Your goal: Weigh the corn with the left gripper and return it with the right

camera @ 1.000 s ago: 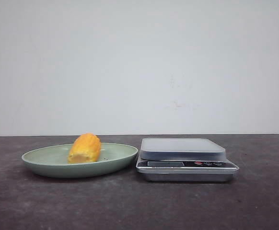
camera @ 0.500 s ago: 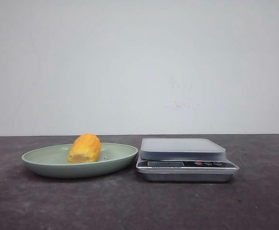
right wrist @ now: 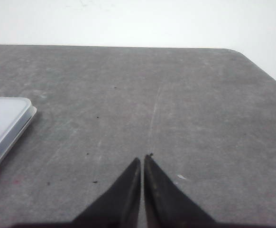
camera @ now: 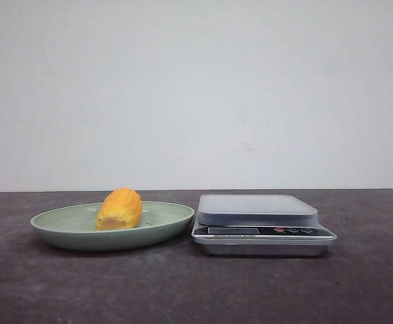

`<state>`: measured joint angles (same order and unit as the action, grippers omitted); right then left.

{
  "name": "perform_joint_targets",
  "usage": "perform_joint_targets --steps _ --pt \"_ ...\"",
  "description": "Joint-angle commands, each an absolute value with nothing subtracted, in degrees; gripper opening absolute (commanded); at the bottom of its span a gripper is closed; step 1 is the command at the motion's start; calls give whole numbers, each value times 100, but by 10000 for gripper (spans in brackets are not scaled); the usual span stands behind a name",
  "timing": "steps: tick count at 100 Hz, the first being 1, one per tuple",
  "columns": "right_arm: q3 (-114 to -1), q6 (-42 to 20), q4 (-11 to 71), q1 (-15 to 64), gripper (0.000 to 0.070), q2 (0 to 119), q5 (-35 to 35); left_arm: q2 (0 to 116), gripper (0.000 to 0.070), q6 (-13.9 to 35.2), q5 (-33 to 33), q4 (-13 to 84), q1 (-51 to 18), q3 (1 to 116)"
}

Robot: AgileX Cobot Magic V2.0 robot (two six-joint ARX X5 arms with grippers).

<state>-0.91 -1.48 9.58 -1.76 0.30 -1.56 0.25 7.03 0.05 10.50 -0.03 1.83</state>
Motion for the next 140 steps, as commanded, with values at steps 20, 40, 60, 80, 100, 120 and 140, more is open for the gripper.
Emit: perform_joint_targets --steps 20,40,60,80,100,120,140 --pt "-73 -106 882 -165 4 23 -154 19 0 676 -1 1072 -8 80" --pt "-73 -106 880 -165 4 23 -154 19 0 679 -1 1072 -8 80" --pt "-73 -106 880 -165 4 23 -152 19 0 681 -1 1066 -8 80" --pt "-73 -266 786 -163 4 23 -174 19 0 882 -5 1070 -8 80" --pt "-73 -569 980 -163 4 23 -167 19 0 1319 -1 1009 -8 80" --pt "-141 -1398 917 -163 3 23 -180 27 5 2399 -213 954 -8 255" --pt "-880 -2309 1144 -163 3 141 -548 502 10 2659 -408 1138 -38 1568"
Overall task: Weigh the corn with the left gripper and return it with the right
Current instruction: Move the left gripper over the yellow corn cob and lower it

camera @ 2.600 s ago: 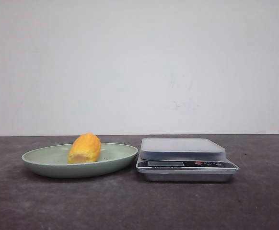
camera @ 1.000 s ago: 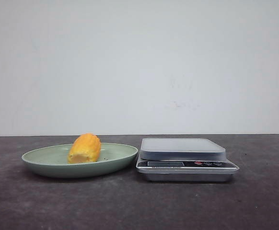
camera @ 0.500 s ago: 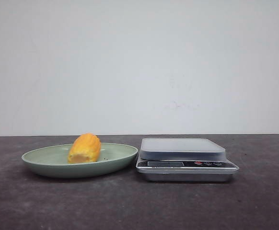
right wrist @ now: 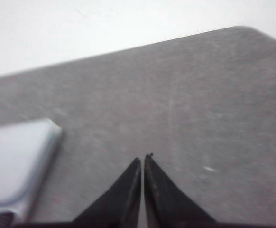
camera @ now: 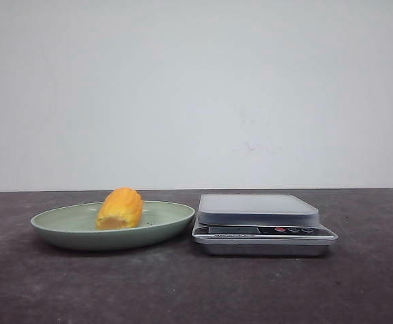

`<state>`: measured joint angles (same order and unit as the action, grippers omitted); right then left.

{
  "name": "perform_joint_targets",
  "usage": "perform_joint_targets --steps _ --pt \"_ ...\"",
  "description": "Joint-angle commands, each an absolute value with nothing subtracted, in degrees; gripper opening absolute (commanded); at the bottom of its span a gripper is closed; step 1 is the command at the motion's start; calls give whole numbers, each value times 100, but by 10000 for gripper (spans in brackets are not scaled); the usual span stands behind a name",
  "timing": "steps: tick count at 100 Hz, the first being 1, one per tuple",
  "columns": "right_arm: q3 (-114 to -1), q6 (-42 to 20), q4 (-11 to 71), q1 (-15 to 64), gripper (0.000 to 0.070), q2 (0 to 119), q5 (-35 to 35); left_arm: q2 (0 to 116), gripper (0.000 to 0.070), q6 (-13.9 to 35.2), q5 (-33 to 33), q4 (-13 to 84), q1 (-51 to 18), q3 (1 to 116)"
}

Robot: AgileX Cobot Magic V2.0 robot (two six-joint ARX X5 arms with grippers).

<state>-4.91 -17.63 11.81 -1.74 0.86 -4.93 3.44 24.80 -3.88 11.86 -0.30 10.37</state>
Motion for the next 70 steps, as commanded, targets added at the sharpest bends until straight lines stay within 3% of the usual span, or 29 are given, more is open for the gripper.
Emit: perform_joint_targets --steps 1,19,31,37,41,44,47,50,52,70 --pt "-939 -2331 1162 -163 3 161 -563 556 10 2655 -410 1164 -40 1653" --pt "-2237 -2554 1699 -163 3 934 -799 1920 10 2169 -451 1640 -40 3212" --pt "-3229 -2281 2161 -158 3 1581 -917 2871 12 2014 -672 1979 -40 4193" --pt "-3710 -2137 2355 -152 15 1879 -963 3251 100 2016 -932 2086 -40 4600" --pt "-4036 -1988 2491 -134 110 2067 -969 3459 232 2012 -1129 2147 -40 4851" --pt "-4272 -1855 2574 -117 250 2200 -967 3618 365 2025 -1264 2176 -40 5050" --pt "-4501 -1730 2652 -99 415 2329 -976 3712 443 2051 -1382 2202 -47 5186" --pt "-4718 -1616 2746 -78 561 2447 -1015 3811 483 2056 -1533 2257 -54 5352" --pt "-4856 -1562 2801 -64 616 2521 -1057 3872 479 2053 -1614 2305 -60 5463" --pt "-5913 -1363 3376 27 620 3105 -1201 4217 477 1905 -1712 2825 -294 6381"
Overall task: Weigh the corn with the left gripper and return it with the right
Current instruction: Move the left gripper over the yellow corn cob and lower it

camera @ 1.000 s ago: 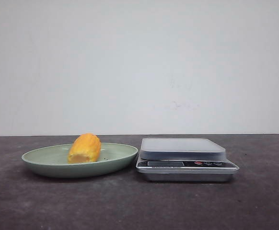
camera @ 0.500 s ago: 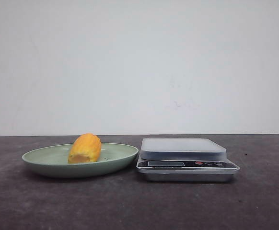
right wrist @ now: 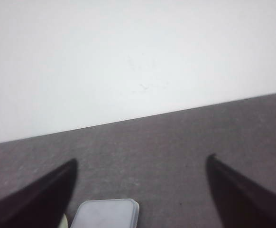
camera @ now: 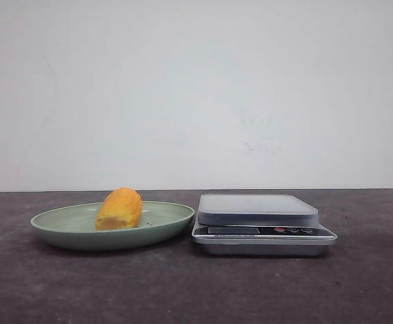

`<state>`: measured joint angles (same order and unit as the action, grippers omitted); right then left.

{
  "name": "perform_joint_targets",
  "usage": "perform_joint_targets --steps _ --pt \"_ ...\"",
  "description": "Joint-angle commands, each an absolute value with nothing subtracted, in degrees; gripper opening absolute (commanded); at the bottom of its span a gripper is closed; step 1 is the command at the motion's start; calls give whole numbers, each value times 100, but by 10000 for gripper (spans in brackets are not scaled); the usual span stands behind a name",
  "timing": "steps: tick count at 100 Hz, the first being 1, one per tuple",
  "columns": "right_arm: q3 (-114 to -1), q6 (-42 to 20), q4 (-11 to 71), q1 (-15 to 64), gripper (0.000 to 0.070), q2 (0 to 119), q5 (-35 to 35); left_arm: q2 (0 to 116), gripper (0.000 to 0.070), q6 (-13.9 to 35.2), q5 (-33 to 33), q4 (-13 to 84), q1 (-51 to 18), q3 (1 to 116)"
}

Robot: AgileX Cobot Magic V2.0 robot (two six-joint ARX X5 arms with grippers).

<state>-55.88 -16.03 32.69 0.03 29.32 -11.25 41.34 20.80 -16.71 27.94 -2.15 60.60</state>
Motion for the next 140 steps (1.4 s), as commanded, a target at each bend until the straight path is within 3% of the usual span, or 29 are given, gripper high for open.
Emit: perform_joint_targets --steps 1,22,45,70,102,140 --pt "-5961 -1361 3402 27 620 3133 -1214 4237 476 1890 -1712 2842 -316 6423" --pt "-6834 -1352 3826 43 620 3688 -1712 4906 473 1625 -1597 2923 -1122 7100" --pt "-7137 -1345 3793 80 623 3940 -1962 6045 466 1253 -333 3175 -2342 7157" --pt "-7140 -1323 3970 80 622 3924 -1962 7570 466 1310 381 3168 -3131 7157" --pt "-7140 -1153 4261 141 622 3920 -1966 9037 466 1485 650 3135 -3341 7157" --pt "-7140 -1125 4338 235 622 3920 -1962 9839 464 1483 650 3107 -3321 7157"
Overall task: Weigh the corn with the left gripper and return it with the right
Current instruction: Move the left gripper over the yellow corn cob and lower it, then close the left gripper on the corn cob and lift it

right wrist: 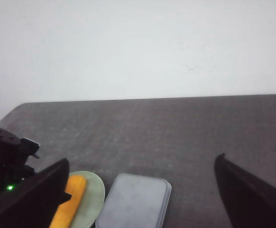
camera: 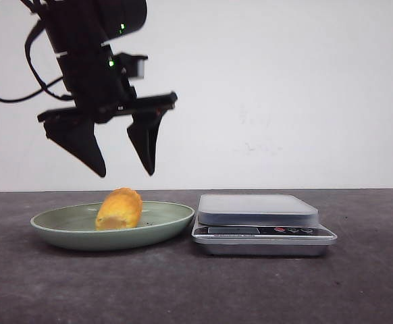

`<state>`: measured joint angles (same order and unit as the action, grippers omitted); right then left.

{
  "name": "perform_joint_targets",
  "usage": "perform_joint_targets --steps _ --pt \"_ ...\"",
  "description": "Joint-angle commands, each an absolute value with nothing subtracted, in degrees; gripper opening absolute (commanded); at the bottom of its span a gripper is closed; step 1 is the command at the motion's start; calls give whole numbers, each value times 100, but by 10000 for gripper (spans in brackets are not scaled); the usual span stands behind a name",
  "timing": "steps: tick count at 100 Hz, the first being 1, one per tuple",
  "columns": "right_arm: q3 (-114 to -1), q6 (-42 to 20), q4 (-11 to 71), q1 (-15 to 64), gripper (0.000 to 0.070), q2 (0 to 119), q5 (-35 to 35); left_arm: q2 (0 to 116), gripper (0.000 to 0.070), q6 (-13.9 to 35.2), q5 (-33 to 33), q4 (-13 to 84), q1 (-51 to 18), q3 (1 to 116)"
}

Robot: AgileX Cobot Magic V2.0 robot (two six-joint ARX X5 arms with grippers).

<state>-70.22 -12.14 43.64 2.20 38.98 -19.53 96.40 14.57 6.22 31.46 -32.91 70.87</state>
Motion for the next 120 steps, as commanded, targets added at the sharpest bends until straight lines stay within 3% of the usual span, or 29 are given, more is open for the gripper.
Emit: perform_joint_targets --steps 1,39,49,63,67,78,120 --pt "-7140 -1120 4340 237 622 3920 -1959 9856 464 1483 648 3111 -3321 7157" --pt "-7140 -1096 4338 261 622 3920 -1949 10333 461 1719 648 3181 -3258 7157" --pt "-7140 -1094 4338 263 622 3920 -1949 10339 379 1719 650 3162 -3258 7157" --pt "-7140 -1094 4335 268 621 3920 -1949 10339 339 1719 652 3181 -3221 7157" --pt "-7140 -1094 4338 268 621 3920 -1949 10339 281 1715 668 3186 -3221 7157" --pt "-7140 -1094 4335 268 621 3920 -1946 10339 0 1702 663 3192 -3216 7157" --pt "-7140 -1092 4379 268 621 3922 -1946 9542 0 1697 637 3214 -3240 7157"
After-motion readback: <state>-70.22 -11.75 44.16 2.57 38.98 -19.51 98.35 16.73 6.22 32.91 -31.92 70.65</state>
